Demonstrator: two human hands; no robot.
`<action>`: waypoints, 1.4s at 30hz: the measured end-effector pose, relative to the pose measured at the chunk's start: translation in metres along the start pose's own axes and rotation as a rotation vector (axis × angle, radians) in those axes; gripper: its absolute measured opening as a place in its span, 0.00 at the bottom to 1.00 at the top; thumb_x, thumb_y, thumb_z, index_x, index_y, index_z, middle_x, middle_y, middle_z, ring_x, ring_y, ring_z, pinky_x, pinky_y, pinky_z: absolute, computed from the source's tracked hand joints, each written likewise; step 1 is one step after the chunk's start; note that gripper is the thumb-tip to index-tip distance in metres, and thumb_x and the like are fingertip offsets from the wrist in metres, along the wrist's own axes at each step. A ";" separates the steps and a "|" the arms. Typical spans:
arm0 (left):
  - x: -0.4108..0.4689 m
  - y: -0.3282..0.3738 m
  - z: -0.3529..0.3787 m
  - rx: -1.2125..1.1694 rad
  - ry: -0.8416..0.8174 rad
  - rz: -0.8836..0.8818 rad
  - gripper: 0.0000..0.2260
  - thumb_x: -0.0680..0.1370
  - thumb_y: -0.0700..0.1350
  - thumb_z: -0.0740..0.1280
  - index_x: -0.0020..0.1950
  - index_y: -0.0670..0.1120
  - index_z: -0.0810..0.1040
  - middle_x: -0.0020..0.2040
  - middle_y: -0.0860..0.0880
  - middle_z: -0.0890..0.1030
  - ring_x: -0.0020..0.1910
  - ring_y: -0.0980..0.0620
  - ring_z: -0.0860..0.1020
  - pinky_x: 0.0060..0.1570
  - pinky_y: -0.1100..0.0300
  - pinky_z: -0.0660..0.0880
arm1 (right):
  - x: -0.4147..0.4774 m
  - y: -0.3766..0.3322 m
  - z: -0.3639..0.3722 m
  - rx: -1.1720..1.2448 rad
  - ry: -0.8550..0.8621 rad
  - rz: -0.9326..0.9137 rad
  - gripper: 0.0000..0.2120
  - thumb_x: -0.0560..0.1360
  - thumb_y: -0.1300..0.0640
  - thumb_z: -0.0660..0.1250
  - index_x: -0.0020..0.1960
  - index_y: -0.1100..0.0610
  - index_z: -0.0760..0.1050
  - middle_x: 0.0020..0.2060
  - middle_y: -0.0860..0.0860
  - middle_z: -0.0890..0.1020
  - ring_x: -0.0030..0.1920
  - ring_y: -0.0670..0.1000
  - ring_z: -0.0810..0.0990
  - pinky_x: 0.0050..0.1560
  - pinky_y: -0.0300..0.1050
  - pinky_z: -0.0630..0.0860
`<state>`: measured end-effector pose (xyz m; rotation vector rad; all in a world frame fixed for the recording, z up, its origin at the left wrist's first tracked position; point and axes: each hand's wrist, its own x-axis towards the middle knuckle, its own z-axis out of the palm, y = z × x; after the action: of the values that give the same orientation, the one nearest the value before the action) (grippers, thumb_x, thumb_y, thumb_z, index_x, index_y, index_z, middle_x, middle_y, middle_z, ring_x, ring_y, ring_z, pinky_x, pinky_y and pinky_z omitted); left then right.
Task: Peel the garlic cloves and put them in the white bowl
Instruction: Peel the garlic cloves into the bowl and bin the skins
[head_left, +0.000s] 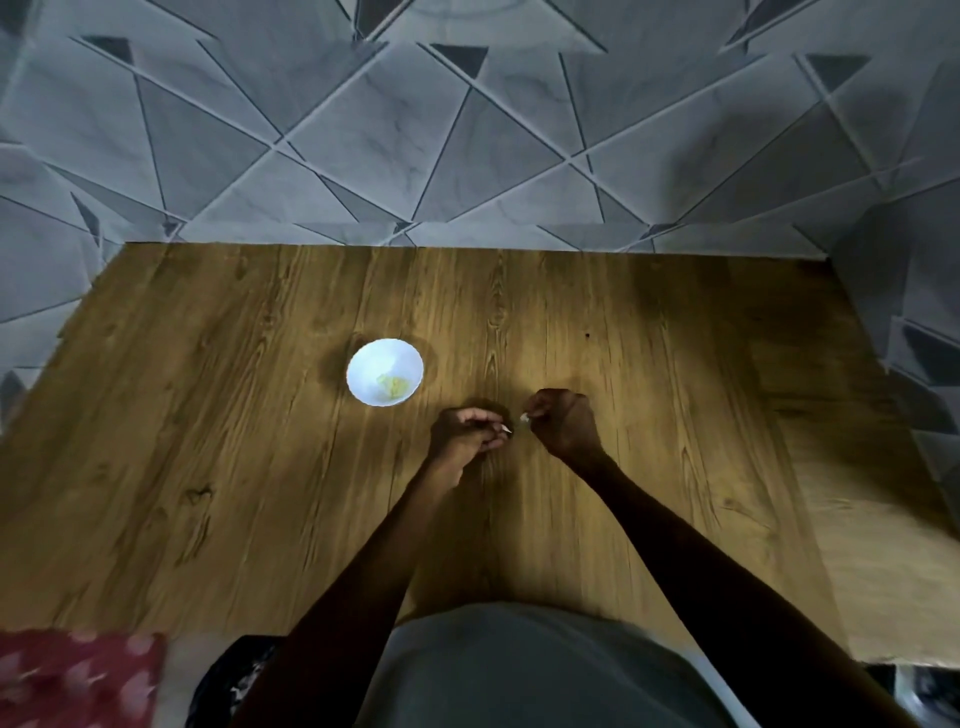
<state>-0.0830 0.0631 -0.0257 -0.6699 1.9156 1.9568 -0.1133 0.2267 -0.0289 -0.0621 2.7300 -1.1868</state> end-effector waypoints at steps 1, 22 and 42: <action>-0.001 0.000 -0.001 -0.022 0.004 -0.007 0.07 0.75 0.30 0.69 0.52 0.36 0.80 0.47 0.38 0.83 0.42 0.48 0.83 0.44 0.61 0.81 | -0.002 -0.001 0.002 -0.077 0.000 -0.034 0.06 0.74 0.64 0.71 0.47 0.54 0.81 0.42 0.47 0.83 0.42 0.46 0.83 0.39 0.37 0.79; -0.041 -0.023 -0.017 0.052 -0.099 0.050 0.04 0.76 0.34 0.69 0.47 0.41 0.82 0.42 0.44 0.84 0.41 0.51 0.83 0.41 0.64 0.79 | -0.056 -0.014 0.010 0.075 -0.128 -0.040 0.03 0.75 0.61 0.71 0.47 0.60 0.84 0.42 0.54 0.85 0.41 0.47 0.82 0.43 0.37 0.78; -0.039 -0.060 -0.024 0.446 -0.029 0.341 0.08 0.75 0.41 0.72 0.52 0.42 0.85 0.47 0.48 0.86 0.48 0.54 0.83 0.51 0.61 0.78 | -0.053 -0.008 0.009 0.489 -0.388 0.502 0.07 0.79 0.64 0.66 0.42 0.60 0.77 0.32 0.51 0.82 0.31 0.45 0.82 0.37 0.38 0.79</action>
<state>-0.0162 0.0462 -0.0552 -0.1987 2.4601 1.5998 -0.0596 0.2205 -0.0217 0.3855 1.9077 -1.4489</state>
